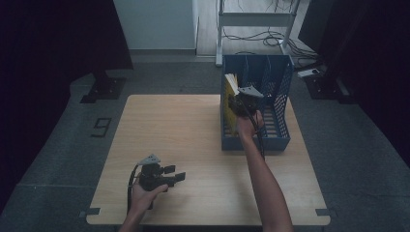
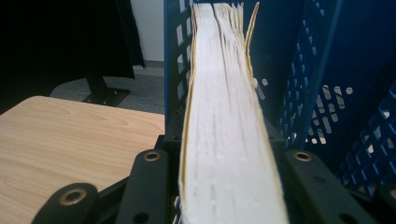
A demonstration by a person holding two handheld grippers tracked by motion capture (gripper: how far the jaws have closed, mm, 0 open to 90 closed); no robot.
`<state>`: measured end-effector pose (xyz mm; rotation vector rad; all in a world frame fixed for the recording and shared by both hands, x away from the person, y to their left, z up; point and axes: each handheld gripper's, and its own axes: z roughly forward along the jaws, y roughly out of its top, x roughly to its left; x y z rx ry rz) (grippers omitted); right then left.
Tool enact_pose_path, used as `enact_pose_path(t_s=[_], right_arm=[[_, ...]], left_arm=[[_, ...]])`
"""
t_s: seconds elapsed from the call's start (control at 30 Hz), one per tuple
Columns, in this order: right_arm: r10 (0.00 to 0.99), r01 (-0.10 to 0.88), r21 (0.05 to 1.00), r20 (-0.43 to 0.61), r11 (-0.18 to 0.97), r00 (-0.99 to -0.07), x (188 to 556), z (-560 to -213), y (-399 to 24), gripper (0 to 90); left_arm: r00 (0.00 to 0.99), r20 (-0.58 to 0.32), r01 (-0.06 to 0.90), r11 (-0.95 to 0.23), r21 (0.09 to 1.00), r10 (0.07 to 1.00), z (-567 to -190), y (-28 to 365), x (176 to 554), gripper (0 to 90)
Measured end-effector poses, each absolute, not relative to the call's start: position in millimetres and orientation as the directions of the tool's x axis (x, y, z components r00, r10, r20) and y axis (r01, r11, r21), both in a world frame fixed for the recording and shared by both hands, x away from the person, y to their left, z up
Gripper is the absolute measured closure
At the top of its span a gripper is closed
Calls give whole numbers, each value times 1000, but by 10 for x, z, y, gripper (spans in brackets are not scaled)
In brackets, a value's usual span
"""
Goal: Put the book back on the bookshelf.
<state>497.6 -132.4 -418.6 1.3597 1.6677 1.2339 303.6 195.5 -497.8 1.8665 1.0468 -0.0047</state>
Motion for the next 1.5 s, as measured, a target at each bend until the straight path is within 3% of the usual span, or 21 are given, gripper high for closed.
enact_pose_path(t_s=[0.23, 0.4, 0.53, 0.67, 1.5], right_arm=[[961, 356, 934, 90, 9, -261, 5008, -4178, -1351, 608], [960, 334, 943, 85, 9, -268, 5015, -4146, -1345, 648], [958, 371, 929, 101, 5, -268, 5047, -4118, -1349, 697], [965, 379, 925, 58, 45, -256, 5049, -4090, -1335, 738], [983, 315, 949, 48, 10, -177, 5240, -4082, -1210, 746]], left_arm=[[631, -414, 660, -175, 731, 656, -4986, 1948, 3039, 337], [632, -412, 660, -177, 730, 657, -4992, 1941, 3040, 337], [632, -409, 660, -181, 730, 658, -4992, 1935, 3037, 337], [633, -408, 660, -182, 729, 658, -4994, 1931, 3038, 337], [620, -401, 660, -171, 732, 674, -4995, 1999, 3060, 337]])
